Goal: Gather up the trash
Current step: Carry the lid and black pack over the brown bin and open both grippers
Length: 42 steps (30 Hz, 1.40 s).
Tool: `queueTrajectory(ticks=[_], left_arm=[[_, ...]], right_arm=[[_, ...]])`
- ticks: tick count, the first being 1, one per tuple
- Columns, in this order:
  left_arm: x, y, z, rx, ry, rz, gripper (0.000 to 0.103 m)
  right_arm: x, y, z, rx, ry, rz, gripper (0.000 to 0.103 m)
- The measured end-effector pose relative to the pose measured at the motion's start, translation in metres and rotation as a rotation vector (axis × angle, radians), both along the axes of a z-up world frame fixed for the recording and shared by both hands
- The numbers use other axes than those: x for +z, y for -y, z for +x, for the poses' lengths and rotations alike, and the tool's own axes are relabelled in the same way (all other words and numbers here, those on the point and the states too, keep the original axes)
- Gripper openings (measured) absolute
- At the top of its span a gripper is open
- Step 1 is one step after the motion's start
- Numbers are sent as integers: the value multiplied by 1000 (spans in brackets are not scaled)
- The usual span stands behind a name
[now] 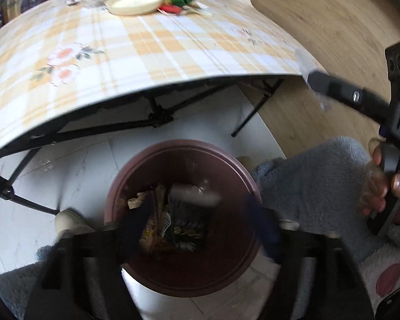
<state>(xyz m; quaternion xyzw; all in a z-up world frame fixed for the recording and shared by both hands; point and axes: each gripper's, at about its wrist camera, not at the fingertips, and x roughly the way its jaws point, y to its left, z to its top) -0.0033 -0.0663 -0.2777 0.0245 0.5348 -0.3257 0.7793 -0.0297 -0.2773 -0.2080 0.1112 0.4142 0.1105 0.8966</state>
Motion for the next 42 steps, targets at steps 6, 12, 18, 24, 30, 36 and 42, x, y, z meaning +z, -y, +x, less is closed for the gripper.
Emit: queueTrajectory(ticks=[6, 12, 18, 24, 30, 36, 42], left_arm=[[23, -24, 6, 110, 107, -15, 86], [52, -67, 5, 251, 244, -22, 92], [71, -97, -7, 383, 356, -7, 95], [69, -112, -13, 475, 352, -14, 96], [59, -117, -8, 499, 311, -21, 96], [57, -117, -7, 504, 301, -18, 96], [60, -123, -9, 538, 315, -36, 96]], right_arm=[[-18, -4, -2, -5, -11, 26, 67], [-32, -23, -2, 60, -32, -10, 67], [-51, -47, 0, 128, -82, -80, 67], [-69, -69, 2, 208, -137, -127, 67], [-78, -85, -2, 284, -174, -153, 68], [-85, -84, -1, 272, -202, -159, 94], [-80, -69, 4, 193, -192, -144, 97]])
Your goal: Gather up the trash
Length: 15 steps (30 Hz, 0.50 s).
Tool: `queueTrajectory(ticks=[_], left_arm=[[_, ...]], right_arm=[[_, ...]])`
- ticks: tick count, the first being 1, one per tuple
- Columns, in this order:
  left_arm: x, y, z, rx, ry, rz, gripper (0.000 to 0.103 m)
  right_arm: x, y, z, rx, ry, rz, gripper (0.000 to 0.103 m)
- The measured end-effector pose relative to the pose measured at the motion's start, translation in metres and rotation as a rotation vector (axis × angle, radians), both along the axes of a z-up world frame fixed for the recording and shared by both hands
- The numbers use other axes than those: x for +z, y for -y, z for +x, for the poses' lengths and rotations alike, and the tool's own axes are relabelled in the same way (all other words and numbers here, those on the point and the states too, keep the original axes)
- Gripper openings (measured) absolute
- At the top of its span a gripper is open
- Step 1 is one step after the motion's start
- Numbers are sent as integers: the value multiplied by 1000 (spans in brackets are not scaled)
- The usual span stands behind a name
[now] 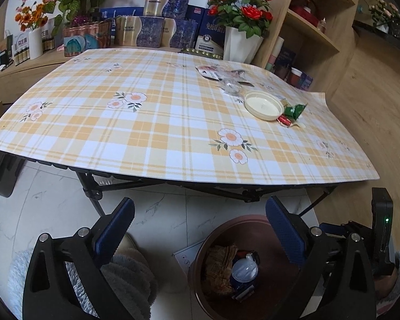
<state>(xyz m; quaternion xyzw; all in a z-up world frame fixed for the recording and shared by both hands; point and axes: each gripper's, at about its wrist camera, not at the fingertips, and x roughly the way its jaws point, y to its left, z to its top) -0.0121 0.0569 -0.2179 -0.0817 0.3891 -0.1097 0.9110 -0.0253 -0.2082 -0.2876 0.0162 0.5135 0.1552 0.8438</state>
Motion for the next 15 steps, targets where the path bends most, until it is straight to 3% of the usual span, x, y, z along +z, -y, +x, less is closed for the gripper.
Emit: queueTrajectory(ticks=[5, 15], left_arm=[[3, -8, 1, 25, 9, -59, 96], [8, 5, 2, -23, 29, -6, 96]], right_arm=[[18, 17, 4, -72, 58, 36, 97], [55, 73, 14, -212, 164, 85, 97]])
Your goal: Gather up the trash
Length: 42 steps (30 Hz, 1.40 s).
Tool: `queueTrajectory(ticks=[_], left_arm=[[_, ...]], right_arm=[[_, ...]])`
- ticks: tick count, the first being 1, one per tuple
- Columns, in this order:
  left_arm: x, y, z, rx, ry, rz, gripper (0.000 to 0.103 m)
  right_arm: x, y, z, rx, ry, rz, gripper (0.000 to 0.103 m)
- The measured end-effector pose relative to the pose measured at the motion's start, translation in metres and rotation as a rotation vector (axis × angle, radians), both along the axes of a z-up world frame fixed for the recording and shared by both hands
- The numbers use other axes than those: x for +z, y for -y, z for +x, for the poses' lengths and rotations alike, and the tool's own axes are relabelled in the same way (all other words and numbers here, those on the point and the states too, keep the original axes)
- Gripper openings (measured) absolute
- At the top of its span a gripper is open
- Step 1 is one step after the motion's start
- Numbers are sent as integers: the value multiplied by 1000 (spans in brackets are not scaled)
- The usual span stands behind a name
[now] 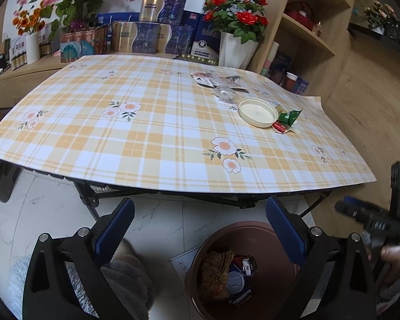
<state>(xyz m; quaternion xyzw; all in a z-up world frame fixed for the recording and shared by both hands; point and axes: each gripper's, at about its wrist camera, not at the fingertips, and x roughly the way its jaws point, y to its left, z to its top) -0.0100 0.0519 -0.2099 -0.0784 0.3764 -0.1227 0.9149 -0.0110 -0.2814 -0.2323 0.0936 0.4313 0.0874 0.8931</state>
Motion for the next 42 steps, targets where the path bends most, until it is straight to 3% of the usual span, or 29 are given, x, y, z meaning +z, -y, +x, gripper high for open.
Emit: queueTrajectory(ticks=[16, 22, 30, 35, 42], left_arm=[[10, 0, 36, 5, 62, 69, 96], [12, 3, 59, 14, 60, 101, 96], [19, 4, 83, 40, 66, 97, 96], [18, 6, 92, 40, 59, 99, 96], [11, 11, 99, 32, 32, 91, 96]], right_arm=[[50, 59, 68, -37, 87, -172, 97], [57, 73, 112, -57, 82, -161, 97], [61, 43, 159, 63, 91, -185, 96], [53, 13, 186, 156, 75, -220, 79], [29, -6, 219, 190, -6, -161, 71]])
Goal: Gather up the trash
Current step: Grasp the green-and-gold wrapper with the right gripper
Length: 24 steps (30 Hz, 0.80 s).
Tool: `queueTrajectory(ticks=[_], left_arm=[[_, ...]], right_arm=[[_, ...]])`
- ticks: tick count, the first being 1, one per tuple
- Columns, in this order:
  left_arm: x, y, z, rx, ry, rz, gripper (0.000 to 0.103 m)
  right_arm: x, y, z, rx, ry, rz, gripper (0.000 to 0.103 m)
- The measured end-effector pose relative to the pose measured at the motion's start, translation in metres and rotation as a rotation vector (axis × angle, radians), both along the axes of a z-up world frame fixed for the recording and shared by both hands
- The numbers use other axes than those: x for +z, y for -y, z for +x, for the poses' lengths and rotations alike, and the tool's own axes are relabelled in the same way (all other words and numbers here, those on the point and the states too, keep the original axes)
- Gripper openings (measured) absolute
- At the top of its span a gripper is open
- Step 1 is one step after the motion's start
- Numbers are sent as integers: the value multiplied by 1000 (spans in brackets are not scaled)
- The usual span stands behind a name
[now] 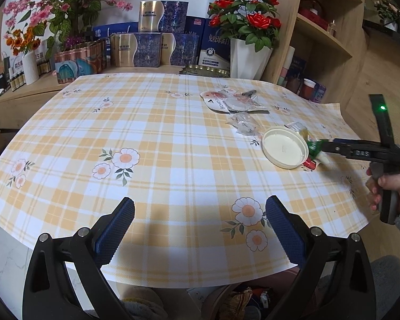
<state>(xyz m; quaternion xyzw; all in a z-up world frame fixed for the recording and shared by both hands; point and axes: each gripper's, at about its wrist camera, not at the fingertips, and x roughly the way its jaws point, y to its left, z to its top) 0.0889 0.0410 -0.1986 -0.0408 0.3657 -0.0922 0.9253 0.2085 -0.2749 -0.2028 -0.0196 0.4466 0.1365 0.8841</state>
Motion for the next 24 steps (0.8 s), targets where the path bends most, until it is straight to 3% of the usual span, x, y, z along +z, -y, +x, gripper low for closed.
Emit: queueTrajectory(ticks=[4, 15, 19, 24], left_arm=[[-2, 8, 7, -34, -11, 0, 96], [0, 30, 30, -81, -25, -64, 96], [-2, 35, 40, -78, -54, -104, 96], [-5, 38, 52, -75, -87, -160, 84]], right_arm=[[-12, 0, 14, -35, -64, 101, 69], [-4, 6, 41, -132, -94, 292, 58], [-15, 1, 58, -155, -150, 263, 50], [-28, -6, 60, -159, -167, 204, 38]])
